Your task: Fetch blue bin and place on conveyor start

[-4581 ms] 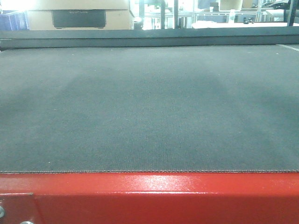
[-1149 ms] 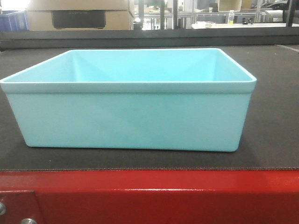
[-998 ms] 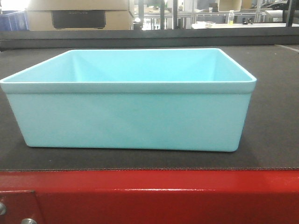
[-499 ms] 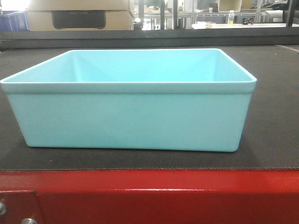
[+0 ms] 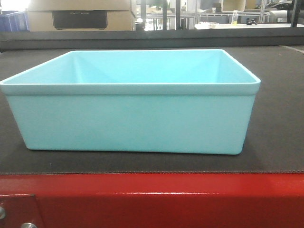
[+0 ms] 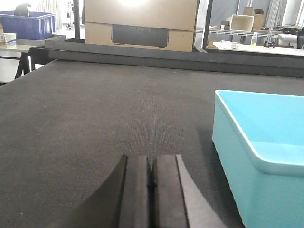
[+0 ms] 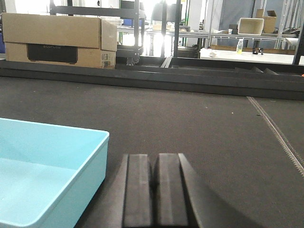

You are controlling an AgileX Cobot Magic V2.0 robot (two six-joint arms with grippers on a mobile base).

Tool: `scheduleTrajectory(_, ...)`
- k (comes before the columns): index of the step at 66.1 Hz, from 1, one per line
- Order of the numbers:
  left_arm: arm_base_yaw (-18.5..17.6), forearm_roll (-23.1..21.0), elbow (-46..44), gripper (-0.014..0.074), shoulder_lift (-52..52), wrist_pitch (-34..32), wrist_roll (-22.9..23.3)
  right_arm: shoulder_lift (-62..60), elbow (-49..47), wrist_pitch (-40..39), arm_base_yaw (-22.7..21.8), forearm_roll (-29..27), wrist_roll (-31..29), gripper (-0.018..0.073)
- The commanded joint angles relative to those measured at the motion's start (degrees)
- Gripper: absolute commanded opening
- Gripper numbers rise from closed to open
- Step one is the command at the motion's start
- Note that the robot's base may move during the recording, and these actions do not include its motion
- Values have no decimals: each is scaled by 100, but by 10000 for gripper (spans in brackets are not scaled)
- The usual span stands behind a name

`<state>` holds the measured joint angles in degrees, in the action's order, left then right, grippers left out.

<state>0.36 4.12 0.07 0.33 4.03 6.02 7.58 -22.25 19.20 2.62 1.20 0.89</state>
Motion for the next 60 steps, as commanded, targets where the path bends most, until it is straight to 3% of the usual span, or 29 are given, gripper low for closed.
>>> scheduleTrajectory(1,9,-22,-7,-111,-33,-108,-3,-20,1,-146,-21,61,-29,-162)
scheduleTrajectory(32,9,-22,-7,-111,-33,-108,-3,-25,29,-67,-63,99,-38,-162)
scheduleTrajectory(39,9,-22,-7,-111,-33,-108,-3,-25,191,-98,-339,-120,-38,-162)
scheduleTrajectory(53,9,-22,-7,-111,-33,-108,-3,-322,1133,-921,-1122,-403,-38,-162)
scheduleTrajectory(60,9,-22,-7,-111,-33,-108,-3,-692,1800,-1220,-1239,-473,-38,-162)
